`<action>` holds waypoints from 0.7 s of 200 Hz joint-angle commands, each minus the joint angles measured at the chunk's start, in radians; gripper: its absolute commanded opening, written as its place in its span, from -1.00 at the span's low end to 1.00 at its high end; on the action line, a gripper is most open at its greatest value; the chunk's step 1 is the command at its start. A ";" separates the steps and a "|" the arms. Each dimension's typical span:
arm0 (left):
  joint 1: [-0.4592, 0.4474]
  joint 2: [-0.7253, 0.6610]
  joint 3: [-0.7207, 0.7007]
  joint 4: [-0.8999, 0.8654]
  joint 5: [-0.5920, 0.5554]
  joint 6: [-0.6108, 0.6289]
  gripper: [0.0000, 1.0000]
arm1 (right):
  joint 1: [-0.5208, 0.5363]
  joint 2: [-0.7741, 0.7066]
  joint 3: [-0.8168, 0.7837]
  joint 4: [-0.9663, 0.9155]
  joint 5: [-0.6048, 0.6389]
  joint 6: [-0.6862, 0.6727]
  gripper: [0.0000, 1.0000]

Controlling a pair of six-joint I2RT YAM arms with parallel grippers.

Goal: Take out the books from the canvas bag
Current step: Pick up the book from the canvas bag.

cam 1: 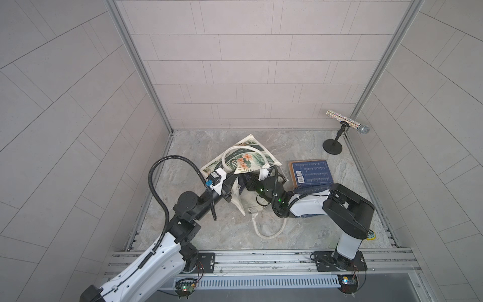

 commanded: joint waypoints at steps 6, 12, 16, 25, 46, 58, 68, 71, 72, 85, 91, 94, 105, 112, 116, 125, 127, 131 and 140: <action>-0.004 -0.010 0.044 0.063 0.039 0.014 -1.00 | 0.013 -0.028 0.010 -0.066 0.036 -0.038 -0.56; -0.004 -0.009 0.044 0.062 0.042 0.014 -1.00 | 0.011 -0.024 0.020 -0.082 0.038 -0.039 -0.67; -0.004 -0.008 0.043 0.062 0.041 0.013 -1.00 | 0.010 -0.021 0.024 -0.091 0.039 -0.039 -0.70; -0.004 -0.007 0.044 0.062 0.045 0.014 -1.00 | 0.005 -0.017 0.037 -0.122 0.053 -0.030 -0.71; -0.003 -0.003 0.044 0.061 0.050 0.012 -1.00 | 0.001 -0.008 0.075 -0.188 0.078 -0.056 -0.74; -0.004 -0.002 0.045 0.061 0.045 0.011 -1.00 | 0.000 -0.003 0.093 -0.207 0.071 -0.077 -1.00; -0.006 -0.001 0.045 0.056 0.033 0.012 -1.00 | 0.003 -0.005 0.110 -0.240 0.066 -0.088 -1.00; -0.005 0.000 0.046 0.055 0.028 0.012 -1.00 | 0.004 -0.005 0.111 -0.243 0.066 -0.090 -1.00; -0.005 0.001 0.047 0.054 0.026 0.012 -1.00 | 0.005 -0.006 0.113 -0.246 0.067 -0.093 -1.00; -0.005 0.002 0.051 0.045 -0.003 0.013 -1.00 | 0.016 -0.014 0.117 -0.256 0.065 -0.119 -1.00; -0.006 0.004 0.053 0.035 -0.025 0.017 -1.00 | 0.025 -0.022 0.121 -0.272 0.065 -0.134 -1.00; -0.006 0.004 0.056 0.029 -0.039 0.020 -1.00 | 0.029 -0.027 0.123 -0.282 0.066 -0.143 -1.00; -0.005 0.008 0.064 0.001 -0.086 0.033 -1.00 | 0.049 -0.047 0.134 -0.314 0.064 -0.192 -1.00; -0.006 0.011 0.068 -0.011 -0.115 0.040 -1.00 | 0.061 -0.062 0.139 -0.330 0.062 -0.227 -1.00; -0.005 0.013 0.071 -0.020 -0.130 0.044 -1.00 | 0.069 -0.071 0.141 -0.342 0.060 -0.244 -1.00; -0.006 0.021 0.079 -0.041 -0.158 0.047 -1.00 | 0.083 -0.093 0.141 -0.367 0.059 -0.268 -1.00; -0.006 0.024 0.082 -0.046 -0.164 0.047 -1.00 | 0.084 -0.097 0.142 -0.373 0.058 -0.271 -1.00; -0.006 0.030 0.086 -0.057 -0.178 0.047 -1.00 | 0.085 -0.105 0.141 -0.385 0.050 -0.274 -1.00; -0.005 0.044 0.096 -0.073 -0.208 0.043 -1.00 | 0.085 -0.123 0.137 -0.406 0.017 -0.287 -1.00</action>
